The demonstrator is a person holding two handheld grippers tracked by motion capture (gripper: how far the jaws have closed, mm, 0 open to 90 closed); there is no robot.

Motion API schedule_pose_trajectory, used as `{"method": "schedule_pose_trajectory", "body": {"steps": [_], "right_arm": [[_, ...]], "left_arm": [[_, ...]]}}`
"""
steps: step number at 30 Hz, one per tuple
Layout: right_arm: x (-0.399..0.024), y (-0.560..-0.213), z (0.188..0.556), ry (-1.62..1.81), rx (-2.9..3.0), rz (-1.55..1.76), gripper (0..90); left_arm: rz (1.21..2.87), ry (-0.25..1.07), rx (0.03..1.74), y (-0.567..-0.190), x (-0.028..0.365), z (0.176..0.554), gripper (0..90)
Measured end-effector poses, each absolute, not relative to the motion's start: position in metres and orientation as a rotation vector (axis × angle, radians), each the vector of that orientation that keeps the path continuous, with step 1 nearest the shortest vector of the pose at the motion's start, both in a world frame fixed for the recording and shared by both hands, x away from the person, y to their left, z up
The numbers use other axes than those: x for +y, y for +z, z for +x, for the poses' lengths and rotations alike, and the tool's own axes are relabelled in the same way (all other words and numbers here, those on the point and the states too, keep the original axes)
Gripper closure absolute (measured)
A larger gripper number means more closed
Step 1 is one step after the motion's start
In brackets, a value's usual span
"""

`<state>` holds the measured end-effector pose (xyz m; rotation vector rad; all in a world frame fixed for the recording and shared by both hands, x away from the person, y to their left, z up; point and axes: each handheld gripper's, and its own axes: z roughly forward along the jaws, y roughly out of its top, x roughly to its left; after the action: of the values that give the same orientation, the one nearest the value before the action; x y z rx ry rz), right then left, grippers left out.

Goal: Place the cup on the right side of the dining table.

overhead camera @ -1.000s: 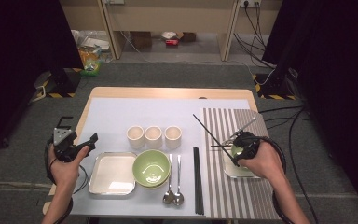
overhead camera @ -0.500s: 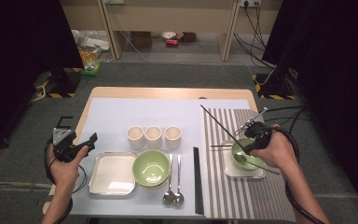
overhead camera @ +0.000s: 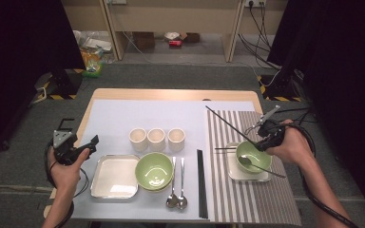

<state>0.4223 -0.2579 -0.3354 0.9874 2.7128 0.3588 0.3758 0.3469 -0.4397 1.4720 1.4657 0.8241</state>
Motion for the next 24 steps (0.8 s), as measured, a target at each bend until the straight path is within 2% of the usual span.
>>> {"method": "schedule_pose_trajectory", "body": {"steps": [16, 24], "right_arm": [[-0.279, -0.340, 0.435, 0.354, 2.773, 0.545, 85.9], [-0.291, -0.341, 0.443, 0.319, 2.786, 0.449, 85.9]], "left_arm": [[1.466, 0.829, 1.470, -0.441, 0.347, 0.376, 15.2], [1.466, 0.829, 1.471, -0.441, 0.347, 0.376, 15.2]]}}
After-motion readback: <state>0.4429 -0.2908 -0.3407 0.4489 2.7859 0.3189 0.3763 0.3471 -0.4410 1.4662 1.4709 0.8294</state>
